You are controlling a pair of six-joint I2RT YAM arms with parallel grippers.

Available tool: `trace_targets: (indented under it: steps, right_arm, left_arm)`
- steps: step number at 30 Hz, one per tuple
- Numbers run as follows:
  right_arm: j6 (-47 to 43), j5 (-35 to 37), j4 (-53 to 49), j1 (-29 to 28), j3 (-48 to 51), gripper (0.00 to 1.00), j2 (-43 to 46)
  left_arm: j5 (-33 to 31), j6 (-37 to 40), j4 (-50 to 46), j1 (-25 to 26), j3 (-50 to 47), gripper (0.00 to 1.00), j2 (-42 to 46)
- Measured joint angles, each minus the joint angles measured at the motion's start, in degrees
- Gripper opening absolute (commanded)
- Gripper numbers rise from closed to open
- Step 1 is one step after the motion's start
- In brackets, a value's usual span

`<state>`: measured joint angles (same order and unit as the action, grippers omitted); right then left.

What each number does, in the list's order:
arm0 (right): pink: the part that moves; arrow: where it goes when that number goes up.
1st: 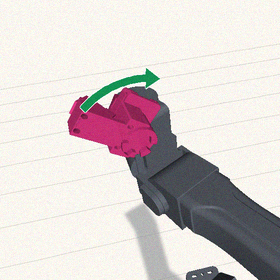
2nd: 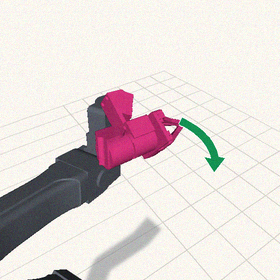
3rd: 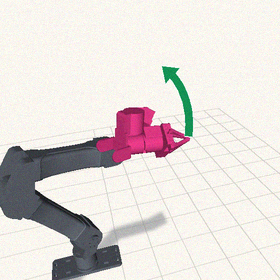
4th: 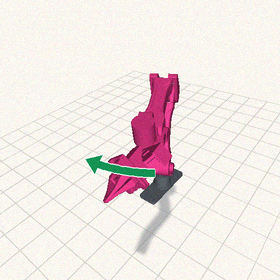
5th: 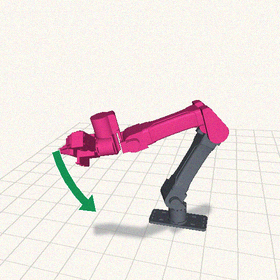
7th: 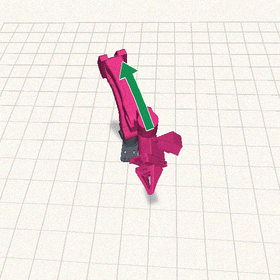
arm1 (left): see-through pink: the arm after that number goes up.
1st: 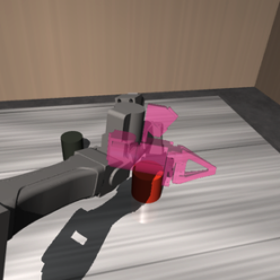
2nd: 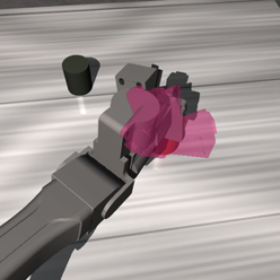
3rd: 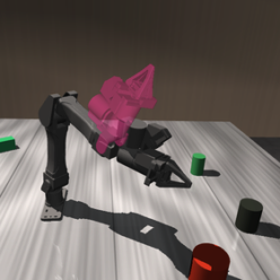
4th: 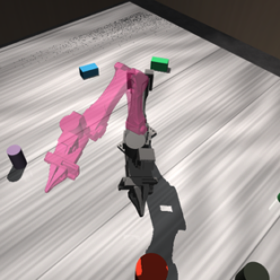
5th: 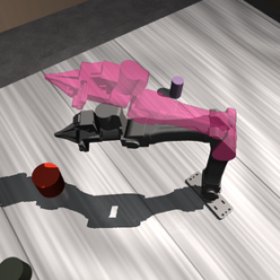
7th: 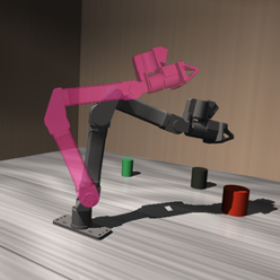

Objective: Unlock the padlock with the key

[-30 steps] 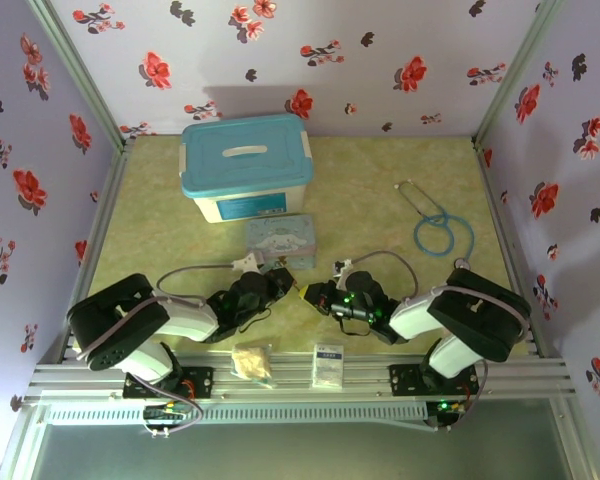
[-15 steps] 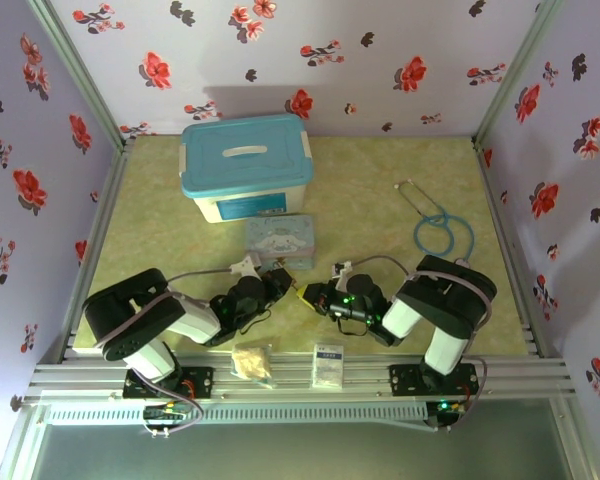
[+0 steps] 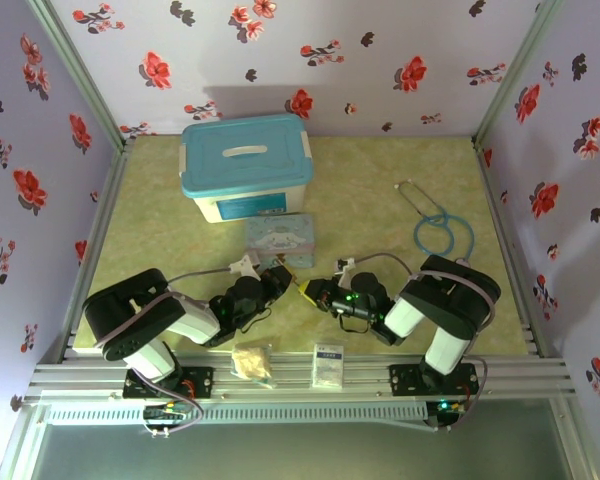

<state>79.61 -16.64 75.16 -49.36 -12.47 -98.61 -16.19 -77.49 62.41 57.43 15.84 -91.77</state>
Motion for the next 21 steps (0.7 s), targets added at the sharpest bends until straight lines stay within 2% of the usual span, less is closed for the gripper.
trace_targets:
  steps: [16,21]
  right_arm:
    - [1.38,-7.50,-1.05,4.72,-2.51,0.00,0.24]
    - [2.12,-7.63,-1.09,4.85,-2.51,0.00,0.24]
  left_arm:
    - [-2.14,0.42,4.85,-0.04,0.02,0.00,-1.18]
    - [-2.25,0.42,5.60,-0.04,0.02,0.00,-1.64]
